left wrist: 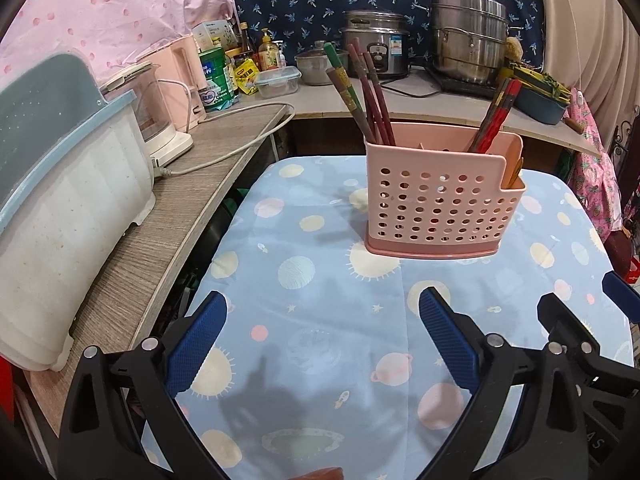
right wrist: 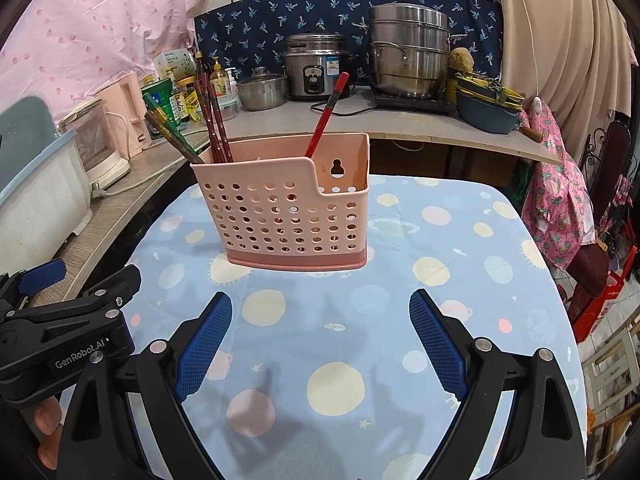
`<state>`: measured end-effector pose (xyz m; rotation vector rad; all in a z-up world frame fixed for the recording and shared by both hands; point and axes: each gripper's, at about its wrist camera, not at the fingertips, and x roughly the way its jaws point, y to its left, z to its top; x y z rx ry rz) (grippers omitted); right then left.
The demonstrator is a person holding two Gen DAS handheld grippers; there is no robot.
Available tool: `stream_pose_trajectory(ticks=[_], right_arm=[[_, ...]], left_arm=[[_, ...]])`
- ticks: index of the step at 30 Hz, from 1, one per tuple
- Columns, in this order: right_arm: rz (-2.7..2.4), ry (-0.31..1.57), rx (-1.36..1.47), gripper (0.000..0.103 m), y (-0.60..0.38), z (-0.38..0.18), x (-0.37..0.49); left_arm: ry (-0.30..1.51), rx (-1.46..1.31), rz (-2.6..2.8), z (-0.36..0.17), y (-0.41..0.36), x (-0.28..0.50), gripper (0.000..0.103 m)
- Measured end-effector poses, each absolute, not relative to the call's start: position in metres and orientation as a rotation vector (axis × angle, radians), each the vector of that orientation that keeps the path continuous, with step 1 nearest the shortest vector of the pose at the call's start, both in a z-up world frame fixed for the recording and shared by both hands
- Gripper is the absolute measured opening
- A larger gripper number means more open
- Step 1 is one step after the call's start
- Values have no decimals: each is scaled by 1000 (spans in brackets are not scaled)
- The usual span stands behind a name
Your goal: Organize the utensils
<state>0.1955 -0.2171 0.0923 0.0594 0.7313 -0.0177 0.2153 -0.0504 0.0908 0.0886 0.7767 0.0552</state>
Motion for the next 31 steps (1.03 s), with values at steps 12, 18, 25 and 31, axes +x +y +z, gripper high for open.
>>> stream_pose_trajectory(ticks=[12, 18, 25, 31], right_arm=[[-30, 734, 63, 86, -222, 91, 199], [-33, 732, 65, 86, -224, 91, 199], [-35, 732, 68, 86, -226, 90, 199], [-39, 729, 69, 86, -227, 90, 198]], left_arm=[[783, 74, 65, 90, -46, 220, 92], [784, 63, 86, 90, -42, 222, 92], [786, 61, 75, 91, -41, 221, 92], [796, 36, 63, 88, -39, 222, 92]])
